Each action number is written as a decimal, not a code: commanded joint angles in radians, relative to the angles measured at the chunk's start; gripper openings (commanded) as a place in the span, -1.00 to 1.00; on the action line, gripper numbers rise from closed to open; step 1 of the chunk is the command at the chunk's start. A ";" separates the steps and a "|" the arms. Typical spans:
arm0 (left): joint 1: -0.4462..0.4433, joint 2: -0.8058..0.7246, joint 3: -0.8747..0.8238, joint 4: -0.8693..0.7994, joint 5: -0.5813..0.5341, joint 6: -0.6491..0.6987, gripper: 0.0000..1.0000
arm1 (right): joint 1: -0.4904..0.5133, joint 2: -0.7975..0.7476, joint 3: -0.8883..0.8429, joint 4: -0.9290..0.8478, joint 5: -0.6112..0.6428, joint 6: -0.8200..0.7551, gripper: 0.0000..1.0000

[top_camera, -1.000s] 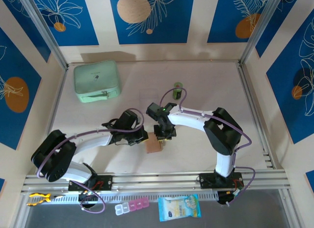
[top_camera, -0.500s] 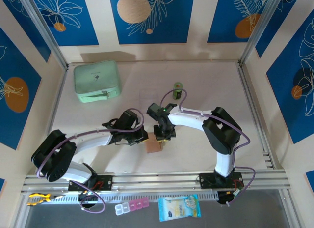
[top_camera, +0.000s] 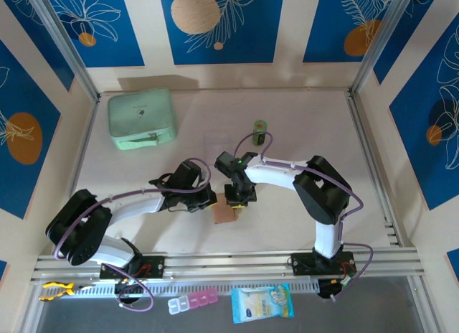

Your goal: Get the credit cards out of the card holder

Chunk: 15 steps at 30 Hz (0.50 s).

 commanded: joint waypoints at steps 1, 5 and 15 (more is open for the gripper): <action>-0.002 0.001 0.003 -0.001 -0.004 0.017 -1.00 | -0.007 -0.029 -0.021 -0.017 0.006 0.011 -0.78; 0.020 -0.026 0.000 -0.019 -0.006 0.033 -1.00 | -0.020 -0.076 -0.028 -0.028 0.020 0.011 -0.81; 0.139 -0.113 -0.020 -0.092 0.017 0.099 -0.96 | -0.039 -0.166 0.001 -0.077 0.033 -0.003 -0.82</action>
